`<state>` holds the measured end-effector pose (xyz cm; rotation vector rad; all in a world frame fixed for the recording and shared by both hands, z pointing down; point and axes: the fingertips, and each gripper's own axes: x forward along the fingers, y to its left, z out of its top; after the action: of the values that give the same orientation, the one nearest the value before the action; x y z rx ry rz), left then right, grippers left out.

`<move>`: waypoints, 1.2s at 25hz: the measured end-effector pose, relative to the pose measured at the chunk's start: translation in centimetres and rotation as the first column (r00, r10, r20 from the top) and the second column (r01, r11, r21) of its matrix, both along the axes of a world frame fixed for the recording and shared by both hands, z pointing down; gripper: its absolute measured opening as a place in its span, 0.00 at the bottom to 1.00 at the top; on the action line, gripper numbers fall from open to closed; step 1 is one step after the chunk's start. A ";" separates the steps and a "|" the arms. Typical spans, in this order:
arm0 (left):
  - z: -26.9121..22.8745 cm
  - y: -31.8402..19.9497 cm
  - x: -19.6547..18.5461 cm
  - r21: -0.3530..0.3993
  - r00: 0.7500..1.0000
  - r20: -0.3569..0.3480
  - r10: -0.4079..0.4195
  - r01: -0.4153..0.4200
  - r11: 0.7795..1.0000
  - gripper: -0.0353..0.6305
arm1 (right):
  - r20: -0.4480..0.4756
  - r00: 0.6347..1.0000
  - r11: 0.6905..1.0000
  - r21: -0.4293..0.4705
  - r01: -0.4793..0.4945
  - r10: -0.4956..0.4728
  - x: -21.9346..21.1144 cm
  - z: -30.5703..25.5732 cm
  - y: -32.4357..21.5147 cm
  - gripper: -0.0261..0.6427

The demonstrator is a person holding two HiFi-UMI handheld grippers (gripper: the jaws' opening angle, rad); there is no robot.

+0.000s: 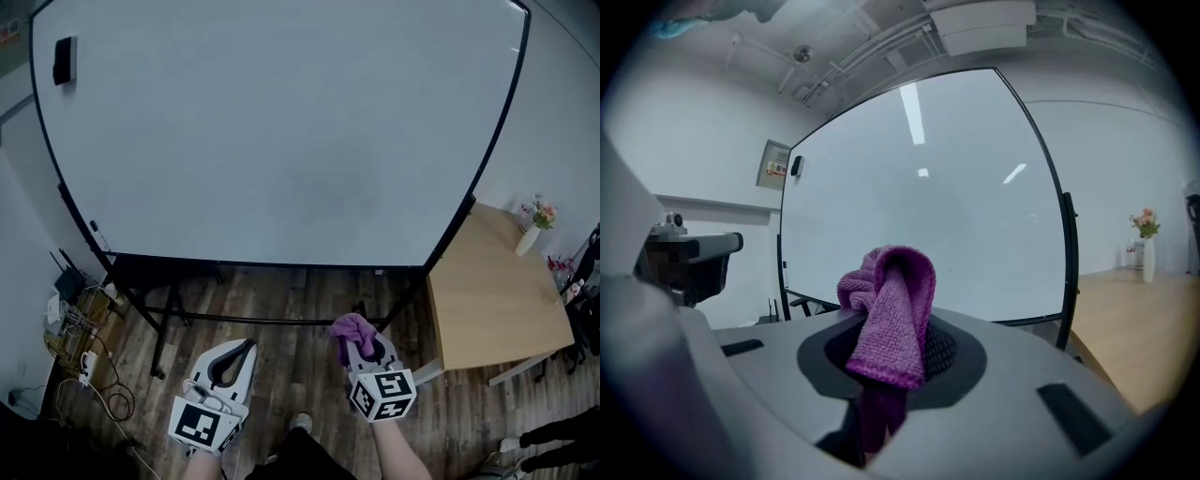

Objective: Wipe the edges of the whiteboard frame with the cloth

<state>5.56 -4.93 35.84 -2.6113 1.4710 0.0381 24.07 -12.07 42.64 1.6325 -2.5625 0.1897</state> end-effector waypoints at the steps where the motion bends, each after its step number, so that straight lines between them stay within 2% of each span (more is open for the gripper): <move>1: 0.0 0.6 -0.2 0.001 1.000 0.001 -0.005 0.005 1.000 0.08 | 0.000 1.000 1.000 0.006 0.013 -0.013 -0.5 -0.3 0.8 0.14; 10: -0.1 4.7 -1.5 0.006 0.999 0.001 -0.034 0.034 0.999 0.08 | 0.012 0.993 0.991 0.053 0.120 -0.121 -3.7 -3.2 6.6 0.14; 18: -1.2 7.0 -2.9 0.025 0.996 -0.004 -0.084 0.084 0.996 0.08 | -0.016 0.979 0.972 0.118 0.203 -0.202 -5.9 -5.6 9.9 0.14; 30: -3.3 11.0 -0.6 0.067 0.980 -0.005 -0.198 0.198 0.978 0.08 | 0.004 0.945 0.933 0.161 0.323 -0.327 -3.9 -8.1 13.4 0.14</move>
<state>4.99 6.09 32.50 -2.3997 1.6901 0.0629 20.14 1.30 34.52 1.2241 -2.8872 -0.0161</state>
